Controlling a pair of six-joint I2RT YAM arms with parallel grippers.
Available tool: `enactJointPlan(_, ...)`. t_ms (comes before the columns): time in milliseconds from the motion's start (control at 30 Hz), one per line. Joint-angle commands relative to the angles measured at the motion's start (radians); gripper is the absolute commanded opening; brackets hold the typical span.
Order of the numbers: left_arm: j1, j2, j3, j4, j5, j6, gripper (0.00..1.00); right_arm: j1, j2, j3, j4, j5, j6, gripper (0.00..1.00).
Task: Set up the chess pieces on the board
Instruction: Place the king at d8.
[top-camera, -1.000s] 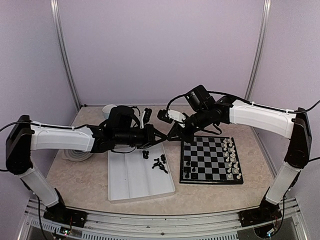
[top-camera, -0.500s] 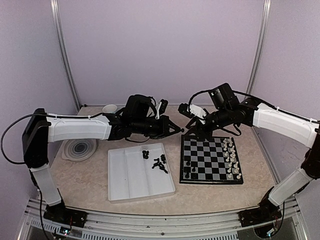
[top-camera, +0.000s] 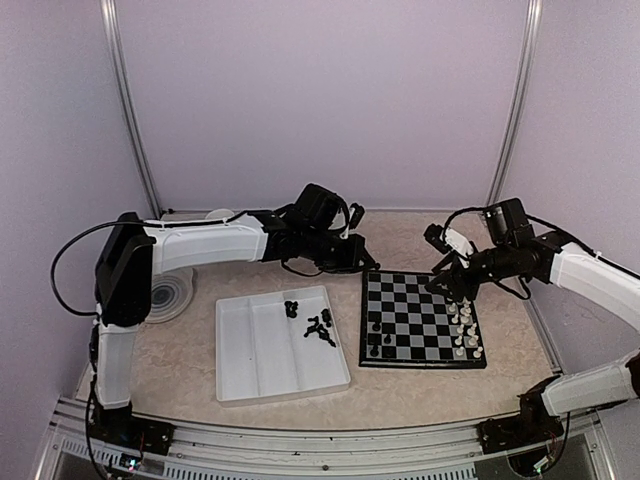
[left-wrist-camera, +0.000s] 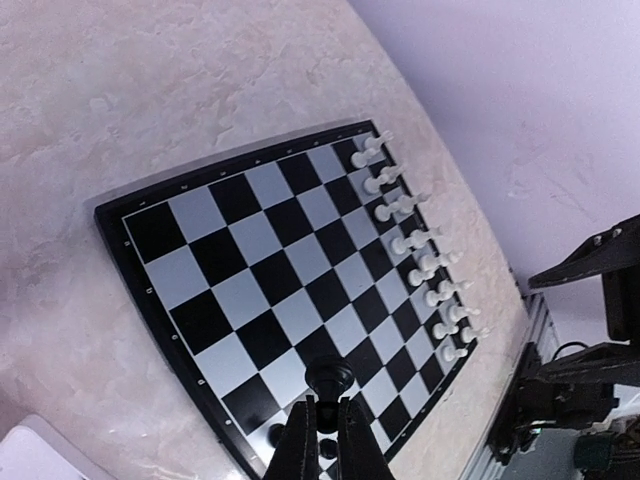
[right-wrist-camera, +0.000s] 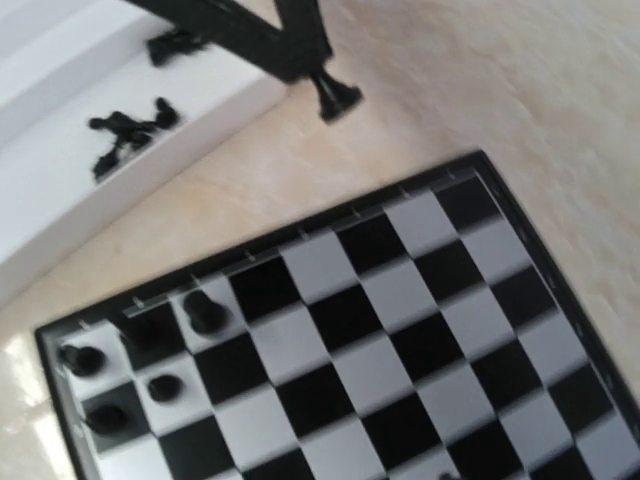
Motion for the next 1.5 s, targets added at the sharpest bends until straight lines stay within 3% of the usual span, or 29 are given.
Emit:
enactJointPlan(0,-0.025,0.098,0.175,-0.241,-0.111,0.165,0.00,-0.084,-0.028,-0.085,0.090,-0.073,0.020,0.50)
enactJointPlan(233,-0.068,0.262,0.455,-0.490,-0.283,0.317,0.00,-0.112,-0.007,-0.121,0.138,-0.061,0.024,0.49)
enactJointPlan(333,-0.079,0.314,0.515,-0.548,-0.287,0.349,0.00,-0.114,-0.008,-0.134,0.140,-0.061,0.021,0.49)
enactJointPlan(600,-0.105,0.354,0.513,-0.616,-0.287,0.362,0.00,-0.116,0.006,-0.144,0.140,-0.065,0.011,0.49)
enactJointPlan(1467,-0.139,0.395,0.505,-0.624,-0.225,0.347,0.00,-0.116,0.031,-0.143,0.135,-0.080,0.001,0.49)
